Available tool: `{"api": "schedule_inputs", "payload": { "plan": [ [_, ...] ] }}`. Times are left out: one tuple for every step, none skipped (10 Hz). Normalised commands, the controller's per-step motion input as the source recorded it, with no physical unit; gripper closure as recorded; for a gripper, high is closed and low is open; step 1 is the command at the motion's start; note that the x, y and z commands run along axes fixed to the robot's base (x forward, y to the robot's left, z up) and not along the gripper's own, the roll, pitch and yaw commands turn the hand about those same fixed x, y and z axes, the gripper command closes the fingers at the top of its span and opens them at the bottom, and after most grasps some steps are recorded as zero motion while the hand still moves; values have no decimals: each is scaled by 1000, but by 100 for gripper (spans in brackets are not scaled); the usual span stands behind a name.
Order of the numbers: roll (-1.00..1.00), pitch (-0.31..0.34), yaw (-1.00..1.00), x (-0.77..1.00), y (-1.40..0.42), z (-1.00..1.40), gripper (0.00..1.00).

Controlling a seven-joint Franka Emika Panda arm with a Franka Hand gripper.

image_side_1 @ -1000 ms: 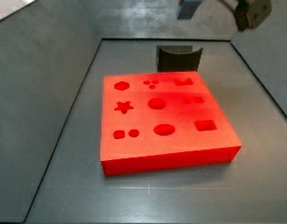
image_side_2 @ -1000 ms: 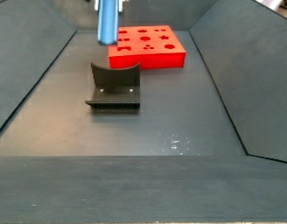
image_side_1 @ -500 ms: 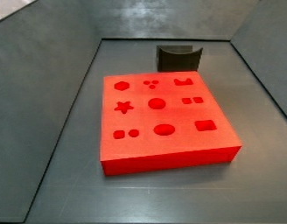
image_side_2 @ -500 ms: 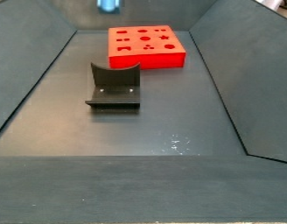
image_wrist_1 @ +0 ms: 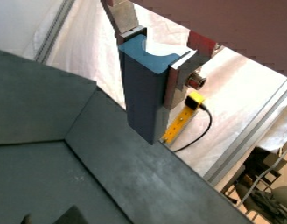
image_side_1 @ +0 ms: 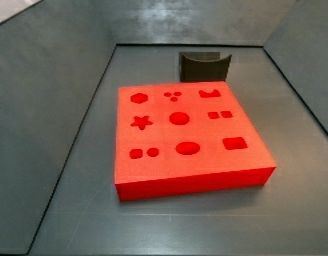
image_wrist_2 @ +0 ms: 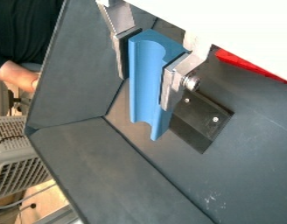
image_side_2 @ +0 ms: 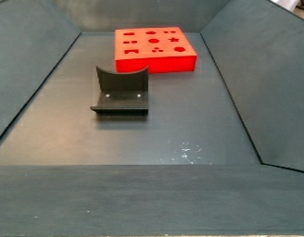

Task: Pick up the arch object. Move up. Place the arch object on the fixture. Regrasp the arch object. Move to above the board. Insert the arch object.
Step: Move to above the board.

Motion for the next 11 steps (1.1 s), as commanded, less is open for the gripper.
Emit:
{"api": "schedule_inputs", "payload": {
  "plan": [
    [-38, 96, 74, 5, -24, 435, 100],
    [-39, 97, 76, 7, -20, 267, 100],
    [-1000, 91, -63, -574, -1000, -32, 100],
    [-1000, 84, -61, -575, -1000, -53, 100],
    [-1000, 69, -52, -616, -1000, -41, 100],
    [-1000, 60, -51, -636, -1000, -59, 100],
    [-1000, 49, -50, -676, -1000, -45, 100],
    [-1000, 44, -47, -698, -1000, -40, 100],
    [-1000, 32, -43, -706, -910, -46, 100],
    [-1000, 21, -38, -531, -622, -22, 100],
    [-1000, 6, -34, -346, -315, -6, 100]
  ]
}}
